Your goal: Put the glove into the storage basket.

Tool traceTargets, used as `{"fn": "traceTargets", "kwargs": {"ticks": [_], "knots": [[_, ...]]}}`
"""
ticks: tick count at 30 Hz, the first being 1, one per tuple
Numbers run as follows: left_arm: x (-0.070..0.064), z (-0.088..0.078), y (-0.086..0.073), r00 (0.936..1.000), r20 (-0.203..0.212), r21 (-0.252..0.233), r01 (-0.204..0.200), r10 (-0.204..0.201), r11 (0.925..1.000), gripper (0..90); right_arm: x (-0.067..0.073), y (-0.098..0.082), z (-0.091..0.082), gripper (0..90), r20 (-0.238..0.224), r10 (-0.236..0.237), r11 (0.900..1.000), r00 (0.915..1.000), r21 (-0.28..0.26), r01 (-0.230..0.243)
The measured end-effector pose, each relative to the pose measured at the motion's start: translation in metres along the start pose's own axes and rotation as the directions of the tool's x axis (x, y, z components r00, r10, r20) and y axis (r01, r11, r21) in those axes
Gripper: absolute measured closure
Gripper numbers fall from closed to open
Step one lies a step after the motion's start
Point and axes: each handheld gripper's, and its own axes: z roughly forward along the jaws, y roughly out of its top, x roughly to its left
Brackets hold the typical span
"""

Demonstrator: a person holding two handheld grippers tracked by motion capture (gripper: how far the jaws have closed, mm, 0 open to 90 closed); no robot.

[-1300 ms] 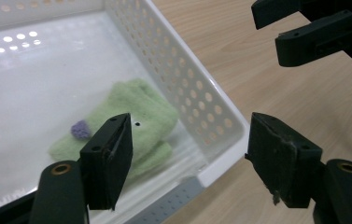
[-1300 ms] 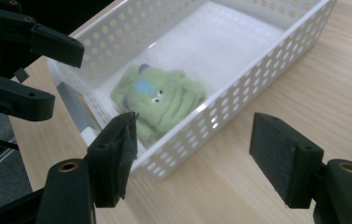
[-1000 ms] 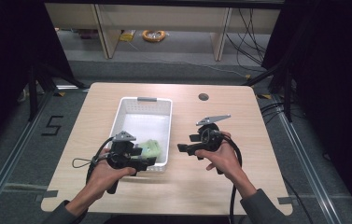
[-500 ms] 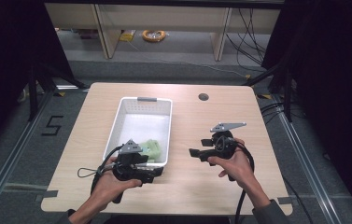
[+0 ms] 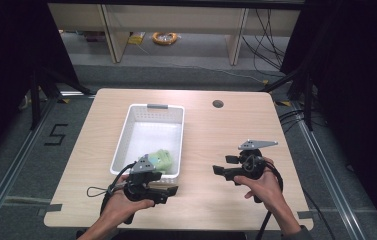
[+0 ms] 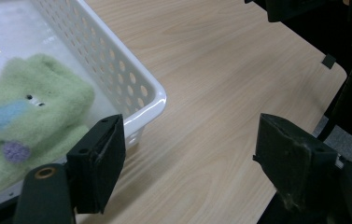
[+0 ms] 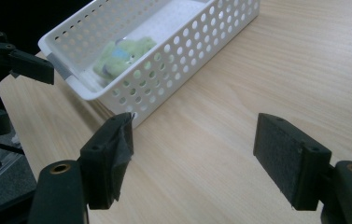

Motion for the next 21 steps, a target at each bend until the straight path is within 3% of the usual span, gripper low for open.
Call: {"fn": "traceTargets", "kwargs": {"ticks": [1, 6, 7, 8, 9, 10, 12, 13, 14, 15, 18, 19, 21], "knots": [[0.001, 0.0, -0.001, 0.9999, 0.0, 0.012, -0.015, 0.015, 0.9998, 24.0, -0.001, -0.002, -0.003, 29.3, 0.015, -0.022, 1.0, 0.9996, 0.002, 0.022], [0.0, 0.002, -0.008, 1.0, 0.001, -0.011, -0.007, 0.007, 0.9999, 23.9, -0.001, -0.016, -0.008, 28.3, -0.012, -0.031, 0.999, 0.9994, -0.016, 0.031], [0.0, 0.003, -0.01, 0.9999, 0.002, -0.006, -0.012, 0.012, 0.9999, 23.8, -0.001, -0.017, -0.009, 28.1, 0.004, -0.043, 0.999, 0.9991, -0.019, 0.043], [0.0, 0.004, -0.011, 1.0, 0.0, -0.013, -0.007, 0.007, 0.9999, 23.8, 0.002, -0.021, -0.01, 28.0, -0.01, -0.011, 1.0, 0.9999, -0.011, 0.011], [0.002, 0.004, -0.013, 0.9999, 0.002, -0.006, -0.015, 0.015, 0.9999, 23.8, -0.001, -0.022, -0.009, 27.8, -0.012, -0.043, 0.999, 0.999, -0.025, 0.043], [0.002, 0.005, -0.014, 1.0, 0.002, -0.008, -0.008, 0.008, 0.9999, 23.7, 0.003, -0.025, -0.009, 27.6, -0.014, -0.016, 1.0, 0.9998, -0.027, 0.016], [0.004, 0.006, -0.016, 0.9997, 0.001, -0.007, -0.023, 0.023, 0.9997, 23.8, 0.001, -0.028, -0.008, 27.3, -0.007, -0.049, 0.998, 0.9988, -0.028, 0.049], [0.002, 0.007, -0.018, 1.0, -0.005, -0.017, -0.008, 0.008, 0.9998, 23.8, 0.005, -0.031, -0.008, 26.8, -0.011, -0.022, 1.0, 0.9997, -0.02, 0.022], [0.001, 0.007, -0.019, 1.0, 0.001, -0.018, -0.009, 0.009, 0.9998, 23.8, 0.003, -0.033, -0.007, 26.8, -0.013, -0.059, 0.998, 0.9982, -0.028, 0.059], [-0.001, 0.007, -0.021, 0.9999, -0.001, -0.019, -0.017, 0.017, 0.9997, 23.8, 0.006, -0.036, -0.008, 26.8, -0.01, -0.031, 0.999, 0.9995, -0.015, 0.031], [-0.005, 0.007, -0.025, 0.9994, 0.005, -0.023, -0.033, 0.034, 0.9992, 23.7, 0.007, -0.042, -0.006, 26.8, -0.017, -0.04, 0.999, 0.9991, -0.021, 0.04], [-0.007, 0.007, -0.026, 0.9995, 0.008, -0.02, -0.031, 0.032, 0.9993, 23.7, 0.004, -0.042, -0.006, 26.8, -0.014, -0.088, 0.996, 0.9961, -0.034, 0.087], [-0.009, 0.008, -0.028, 0.9992, 0.003, -0.029, -0.04, 0.04, 0.9988, 23.7, 0.008, -0.045, -0.008, 26.8, -0.012, -0.036, 0.999, 0.9993, -0.022, 0.036]]}}
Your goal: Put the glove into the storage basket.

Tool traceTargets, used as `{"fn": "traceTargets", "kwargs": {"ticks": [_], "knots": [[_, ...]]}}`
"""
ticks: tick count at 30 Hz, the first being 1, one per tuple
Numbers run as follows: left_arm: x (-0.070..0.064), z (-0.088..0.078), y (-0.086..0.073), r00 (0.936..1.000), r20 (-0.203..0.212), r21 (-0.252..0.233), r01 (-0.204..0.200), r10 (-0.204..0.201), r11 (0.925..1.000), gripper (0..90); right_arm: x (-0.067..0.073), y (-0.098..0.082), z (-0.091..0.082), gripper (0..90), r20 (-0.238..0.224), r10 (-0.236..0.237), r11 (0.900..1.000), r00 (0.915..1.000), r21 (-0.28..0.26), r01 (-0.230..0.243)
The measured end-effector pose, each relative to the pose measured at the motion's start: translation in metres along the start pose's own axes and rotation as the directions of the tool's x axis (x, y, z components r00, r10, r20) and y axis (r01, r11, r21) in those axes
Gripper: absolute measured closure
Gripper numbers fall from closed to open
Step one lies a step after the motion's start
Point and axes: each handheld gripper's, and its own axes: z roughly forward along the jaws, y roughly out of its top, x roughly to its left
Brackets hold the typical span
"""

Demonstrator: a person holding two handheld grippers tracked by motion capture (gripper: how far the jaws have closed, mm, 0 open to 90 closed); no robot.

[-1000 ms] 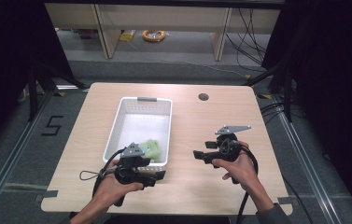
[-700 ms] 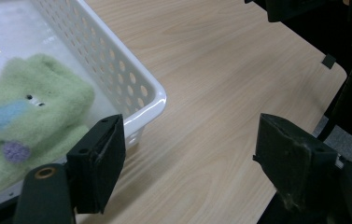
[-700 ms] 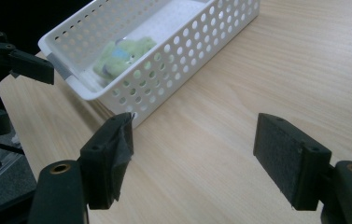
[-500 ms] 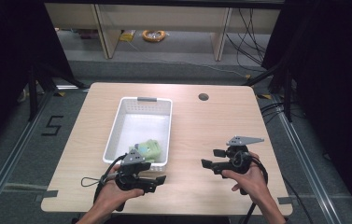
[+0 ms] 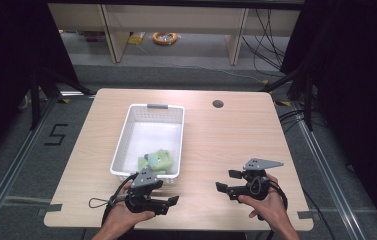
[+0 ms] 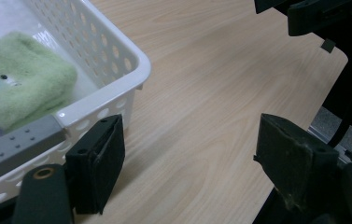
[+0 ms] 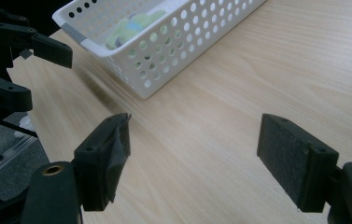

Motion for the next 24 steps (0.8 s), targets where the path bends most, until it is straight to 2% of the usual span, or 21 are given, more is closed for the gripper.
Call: {"fn": "traceTargets", "kwargs": {"ticks": [1, 2, 3, 4, 5, 6, 7, 8, 9, 10, 11, 12, 14, 16, 17, 18, 19, 21, 22, 24], "knots": [[-0.001, -0.001, -0.001, 0.9998, -0.004, 0.005, -0.019, 0.019, 0.9998, 23.7, -0.001, -0.002, 0.001, 26.8, -0.001, -0.013, 1.0, 0.9999, -0.017, 0.013], [-0.001, 0.0, -0.002, 0.9996, -0.008, 0.004, -0.026, 0.026, 0.9997, 23.7, -0.001, -0.003, 0.0, 26.7, -0.003, -0.013, 1.0, 0.9999, -0.01, 0.013], [-0.002, 0.0, -0.004, 0.9998, -0.006, 0.005, -0.018, 0.018, 0.9998, 23.7, -0.001, -0.005, 0.0, 26.7, 0.003, -0.02, 1.0, 0.9998, -0.014, 0.02], [-0.003, 0.0, -0.006, 0.9999, -0.007, 0.008, -0.013, 0.013, 0.9999, 23.7, 0.001, -0.007, -0.001, 26.5, -0.004, 0.003, 1.0, 1.0, -0.005, -0.003], [-0.003, 0.0, -0.007, 0.9996, -0.016, 0.01, -0.021, 0.021, 0.9997, 23.7, -0.001, -0.009, -0.001, 26.5, -0.005, -0.018, 1.0, 0.9998, -0.012, 0.018], [-0.003, 0.0, -0.009, 0.9995, -0.011, 0.011, -0.031, 0.031, 0.9995, 23.6, 0.0, -0.01, -0.003, 26.5, 0.012, -0.015, 1.0, 0.9998, 0.003, 0.015], [-0.002, -0.002, -0.011, 0.999, -0.017, 0.027, -0.04, 0.041, 0.9988, 23.7, 0.001, -0.013, -0.002, 26.4, -0.007, 0.002, 1.0, 1.0, -0.003, -0.002], [-0.003, -0.001, -0.012, 0.9994, -0.02, 0.014, -0.03, 0.03, 0.9995, 23.7, 0.001, -0.015, -0.003, 26.3, -0.003, 0.0, 1.0, 1.0, -0.007, 0.0], [-0.001, -0.002, -0.013, 0.999, -0.01, 0.023, -0.043, 0.044, 0.9988, 23.7, -0.001, -0.016, -0.003, 26.3, -0.004, -0.017, 1.0, 0.9998, -0.012, 0.017], [-0.003, -0.002, -0.014, 0.9995, -0.019, 0.014, -0.026, 0.026, 0.9996, 23.6, 0.001, -0.018, -0.004, 26.3, -0.013, 0.006, 1.0, 0.9999, -0.008, -0.006], [-0.002, -0.002, -0.015, 0.9993, -0.01, 0.017, -0.037, 0.037, 0.9992, 23.6, 0.001, -0.02, -0.005, 26.3, -0.005, 0.01, 1.0, 0.9999, -0.014, -0.01], [-0.002, -0.001, -0.017, 0.9995, -0.009, 0.006, -0.031, 0.031, 0.9995, 23.5, -0.001, -0.021, -0.005, 26.3, 0.009, -0.029, 0.999, 0.9996, -0.037, 0.029], [-0.003, -0.002, -0.02, 0.9997, -0.008, 0.011, -0.021, 0.021, 0.9997, 23.1, 0.002, -0.023, -0.008, 26.0, -0.002, 0.002, 0.999, 1.0, -0.035, -0.003], [-0.002, -0.002, -0.022, 0.9995, 0.001, 0.012, -0.033, 0.033, 0.9994, 22.0, 0.002, -0.027, -0.01, 25.7, 0.006, -0.005, 0.999, 1.0, -0.049, 0.006], [-0.003, -0.002, -0.025, 0.9997, 0.0, 0.011, -0.023, 0.023, 0.9997, 21.4, 0.001, -0.027, -0.011, 25.3, 0.004, -0.031, 0.998, 0.9995, -0.059, 0.031], [-0.003, -0.002, -0.026, 0.9997, 0.002, 0.007, -0.023, 0.023, 0.9997, 20.8, 0.004, -0.03, -0.012, 24.6, 0.0, -0.007, 0.999, 1.0, -0.053, 0.007], [-0.003, -0.002, -0.027, 0.9998, -0.001, 0.014, -0.019, 0.019, 0.9997, 20.3, 0.004, -0.031, -0.012, 23.8, -0.002, -0.006, 0.998, 1.0, -0.059, 0.006], [-0.003, -0.003, -0.03, 0.9998, -0.006, 0.012, -0.021, 0.021, 0.9997, 18.8, 0.006, -0.036, -0.012, 20.7, -0.013, -0.019, 0.998, 0.9997, -0.052, 0.019], [-0.003, -0.003, -0.031, 0.9999, 0.005, 0.014, -0.014, 0.014, 0.9998, 18.3, 0.005, -0.037, -0.012, 20.5, -0.014, -0.034, 0.997, 0.9993, -0.063, 0.033], [-0.003, -0.003, -0.034, 0.9997, 0.01, 0.003, -0.021, 0.021, 0.9998, 15.9, 0.005, -0.041, -0.013, 18.5, -0.002, -0.044, 0.997, 0.999, -0.061, 0.043]]}}
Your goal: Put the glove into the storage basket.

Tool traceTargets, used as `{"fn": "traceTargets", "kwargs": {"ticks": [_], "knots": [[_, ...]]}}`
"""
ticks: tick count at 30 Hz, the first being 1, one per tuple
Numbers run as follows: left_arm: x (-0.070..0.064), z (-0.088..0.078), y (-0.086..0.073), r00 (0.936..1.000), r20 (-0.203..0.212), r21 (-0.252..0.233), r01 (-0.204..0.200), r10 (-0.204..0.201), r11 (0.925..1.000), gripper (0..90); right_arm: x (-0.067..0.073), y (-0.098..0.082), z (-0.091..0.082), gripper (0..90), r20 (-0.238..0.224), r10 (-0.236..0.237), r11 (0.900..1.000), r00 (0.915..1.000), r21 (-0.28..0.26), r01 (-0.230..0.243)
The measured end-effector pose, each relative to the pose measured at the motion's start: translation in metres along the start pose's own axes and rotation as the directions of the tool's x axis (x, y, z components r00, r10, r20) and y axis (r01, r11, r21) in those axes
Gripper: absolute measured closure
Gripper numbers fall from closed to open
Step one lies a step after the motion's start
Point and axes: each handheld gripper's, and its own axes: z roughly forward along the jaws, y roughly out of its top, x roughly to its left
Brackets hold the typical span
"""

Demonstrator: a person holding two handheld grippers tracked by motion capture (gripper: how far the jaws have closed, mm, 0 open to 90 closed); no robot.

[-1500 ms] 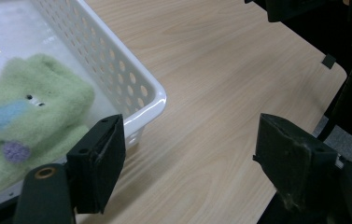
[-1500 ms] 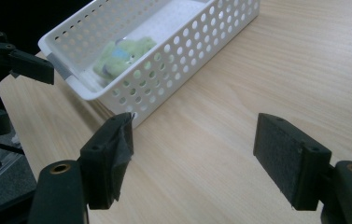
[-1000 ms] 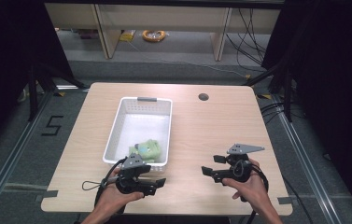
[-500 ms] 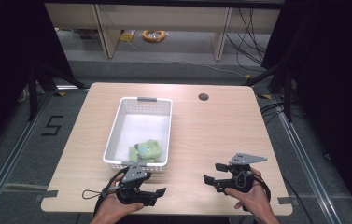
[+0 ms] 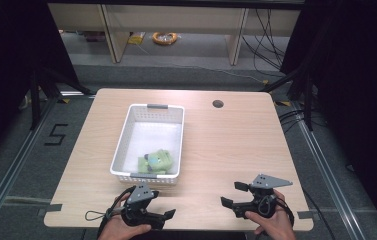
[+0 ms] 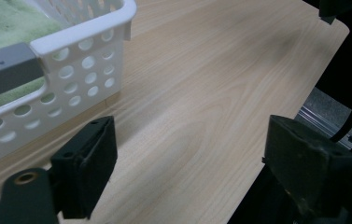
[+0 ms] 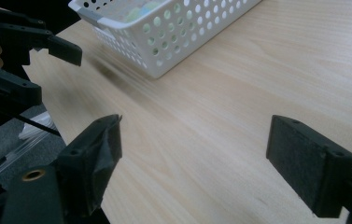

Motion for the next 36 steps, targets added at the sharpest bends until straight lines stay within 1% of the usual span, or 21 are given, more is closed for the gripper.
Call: {"fn": "traceTargets", "kwargs": {"ticks": [4, 5, 6, 8, 9, 14, 15, 16, 17, 18, 19, 20, 22, 25, 27, 28, 30, 31, 33, 35, 36], "knots": [[0.0, -0.001, -0.005, 0.9994, -0.003, 0.008, -0.035, 0.035, 0.9994, 15.6, 0.001, -0.008, 0.0, 16.3, 0.001, -0.001, 1.0, 1.0, -0.009, 0.001], [-0.001, 0.0, -0.007, 0.9998, -0.004, 0.006, -0.019, 0.019, 0.9998, 15.6, 0.0, -0.01, 0.001, 16.3, -0.005, -0.008, 1.0, 1.0, -0.005, 0.008], [-0.002, 0.0, -0.009, 0.9997, -0.01, 0.011, -0.02, 0.02, 0.9997, 15.6, 0.004, -0.012, -0.001, 16.3, -0.002, 0.034, 0.999, 0.9994, 0.018, -0.034], [-0.001, 0.0, -0.011, 0.999, -0.012, 0.013, -0.043, 0.043, 0.999, 15.6, 0.001, -0.016, 0.002, 16.4, -0.014, -0.006, 1.0, 0.9999, 0.002, 0.006], [-0.002, 0.0, -0.013, 0.9993, -0.02, 0.018, -0.031, 0.031, 0.9994, 15.6, 0.004, -0.018, 0.001, 16.4, -0.003, 0.016, 1.0, 0.9999, 0.017, -0.016], [-0.005, -0.001, -0.02, 0.9989, -0.02, 0.036, -0.041, 0.041, 0.9985, 15.6, 0.002, -0.027, 0.002, 16.5, -0.002, -0.01, 0.999, 0.9999, 0.039, 0.01], [-0.005, -0.002, -0.021, 0.9982, -0.021, 0.055, -0.054, 0.056, 0.997, 15.6, 0.005, -0.029, 0.002, 16.5, -0.012, 0.025, 0.999, 0.9996, 0.049, -0.024], [-0.005, -0.002, -0.022, 0.9969, -0.022, 0.067, -0.074, 0.076, 0.995, 15.6, 0.005, -0.031, 0.001, 16.5, -0.002, 0.013, 0.998, 0.9999, 0.066, -0.013], [-0.007, -0.001, -0.023, 0.9987, -0.012, 0.053, -0.048, 0.049, 0.9974, 15.6, 0.005, -0.033, 0.002, 16.7, -0.009, 0.002, 0.998, 1.0, 0.055, -0.001], [-0.006, -0.002, -0.024, 0.9971, -0.012, 0.055, -0.075, 0.075, 0.9957, 15.6, 0.008, -0.035, 0.001, 16.7, -0.005, 0.023, 0.998, 0.9997, 0.063, -0.023], [-0.007, -0.003, -0.025, 0.9973, -0.013, 0.061, -0.071, 0.072, 0.9957, 15.6, 0.006, -0.035, 0.002, 16.7, 0.016, -0.035, 0.997, 0.9993, 0.063, 0.034], [-0.005, -0.005, -0.025, 0.9954, -0.012, 0.088, -0.094, 0.095, 0.9917, 15.6, 0.009, -0.036, 0.001, 16.7, 0.004, -0.001, 0.997, 1.0, 0.074, 0.001], [-0.007, -0.003, -0.027, 0.998, -0.006, 0.066, -0.062, 0.063, 0.9958, 15.6, 0.008, -0.038, 0.002, 16.7, -0.006, -0.039, 0.996, 0.9992, 0.077, 0.039], [-0.009, 0.0, -0.03, 0.9993, -0.013, 0.056, -0.033, 0.034, 0.9979, 15.6, 0.01, -0.04, 0.003, 16.6, -0.004, -0.019, 0.996, 0.9998, 0.087, 0.019], [-0.007, 0.0, -0.03, 0.9981, -0.015, 0.068, -0.059, 0.061, 0.9959, 15.6, 0.011, -0.04, 0.003, 16.6, 0.001, -0.022, 0.995, 0.9998, 0.102, 0.022], [-0.009, 0.001, -0.031, 0.9995, -0.015, 0.065, -0.027, 0.028, 0.9975, 15.6, 0.011, -0.04, 0.003, 16.5, 0.004, -0.028, 0.995, 0.9996, 0.1, 0.028], [-0.007, 0.001, -0.031, 0.9969, -0.01, 0.085, -0.077, 0.078, 0.9934, 15.6, 0.012, -0.04, 0.003, 16.6, 0.004, -0.016, 0.994, 0.9999, 0.11, 0.016], [-0.006, 0.002, -0.031, 0.9962, -0.017, 0.094, -0.083, 0.085, 0.9921, 15.6, 0.009, -0.041, 0.005, 16.5, 0.002, -0.051, 0.994, 0.9987, 0.096, 0.05], [-0.009, 0.002, -0.031, 0.999, 0.003, 0.093, -0.044, 0.044, 0.9947, 15.6, 0.009, -0.041, 0.005, 16.6, 0.022, -0.046, 0.994, 0.9987, 0.104, 0.044], [-0.007, 0.002, -0.031, 0.9983, 0.001, 0.104, -0.059, 0.059, 0.9928, 15.6, 0.008, -0.04, 0.006, 16.6, -0.013, -0.05, 0.992, 0.9987, 0.116, 0.051], [-0.007, 0.003, -0.031, 0.9967, -0.033, 0.097, -0.071, 0.074, 0.9928, 15.6, 0.01, -0.04, 0.005, 16.6, -0.01, -0.029, 0.992, 0.9995, 0.119, 0.03]]}}
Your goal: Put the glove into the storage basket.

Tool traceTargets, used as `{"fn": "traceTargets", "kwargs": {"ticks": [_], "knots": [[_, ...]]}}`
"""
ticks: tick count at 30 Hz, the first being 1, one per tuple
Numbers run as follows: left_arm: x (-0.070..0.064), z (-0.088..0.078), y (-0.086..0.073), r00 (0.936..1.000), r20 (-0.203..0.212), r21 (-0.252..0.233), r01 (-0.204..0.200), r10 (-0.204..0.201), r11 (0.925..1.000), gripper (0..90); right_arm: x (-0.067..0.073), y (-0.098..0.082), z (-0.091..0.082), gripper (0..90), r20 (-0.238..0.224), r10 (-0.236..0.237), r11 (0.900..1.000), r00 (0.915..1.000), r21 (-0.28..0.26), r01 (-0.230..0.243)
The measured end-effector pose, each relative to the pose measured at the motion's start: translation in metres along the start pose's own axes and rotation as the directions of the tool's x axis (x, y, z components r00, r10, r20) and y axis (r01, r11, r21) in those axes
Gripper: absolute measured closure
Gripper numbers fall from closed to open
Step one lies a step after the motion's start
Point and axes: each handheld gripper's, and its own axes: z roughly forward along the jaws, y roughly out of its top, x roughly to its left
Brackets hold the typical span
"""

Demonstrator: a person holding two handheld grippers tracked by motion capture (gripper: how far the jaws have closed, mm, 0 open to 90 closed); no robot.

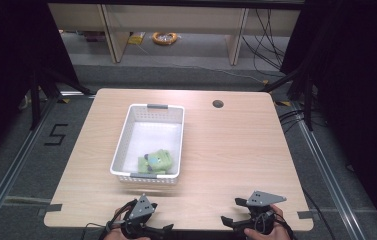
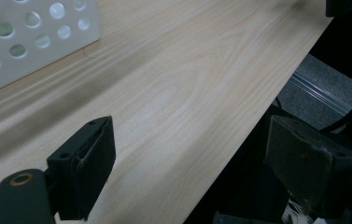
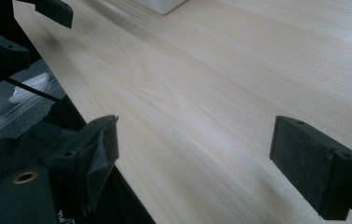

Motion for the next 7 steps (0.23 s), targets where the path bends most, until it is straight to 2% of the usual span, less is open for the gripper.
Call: {"fn": "traceTargets", "kwargs": {"ticks": [1, 2, 3, 4, 5, 6, 7], "knots": [[0.0008, -0.0019, 0.0008, 0.9995, 0.03, 0.014, 0.007, -0.008, 0.9999, 15.6, 0.0003, 0.0, 0.0003, 16.6, -0.004, -0.002, 1.0, 1.0, 0.0, 0.002], [-0.0009, 0.0004, 0.0001, 0.9994, 0.024, -0.024, 0.027, -0.026, 0.9993, 15.6, 0.0002, 0.0, 0.0005, 16.5, -0.002, -0.003, 1.0, 1.0, 0.001, 0.003], [0.0022, -0.0018, 0.0005, 0.9999, 0.015, 0.008, -0.002, 0.002, 1.0, 15.6, 0.0001, 0.0001, 0.0006, 16.6, -0.002, -0.004, 1.0, 1.0, 0.001, 0.004], [0.0019, -0.0019, 0.0007, 0.9996, 0.022, 0.009, 0.018, -0.018, 0.9998, 15.6, 0.0, 0.0001, 0.0007, 16.6, -0.001, -0.004, 1.0, 1.0, 0.0, 0.004], [0.0033, -0.0025, 0.001, 0.9997, 0.024, 0.007, -0.005, 0.005, 1.0, 15.6, -0.0001, 0.0001, 0.0007, 16.6, -0.001, -0.004, 1.0, 1.0, 0.0, 0.005], [0.0018, -0.0009, 0.0004, 0.9997, 0.016, -0.016, 0.019, -0.019, 0.9997, 15.7, -0.0001, 0.0001, 0.0008, 16.5, 0.0, -0.004, 1.0, 1.0, 0.0, 0.004], [0.0016, -0.0004, 0.0006, 0.9995, 0.021, -0.022, 0.025, -0.025, 0.9994, 15.6, -0.0023, 0.0006, 0.0008, 16.5, 0.004, -0.025, 1.0, 0.9997, -0.002, 0.025]]}}
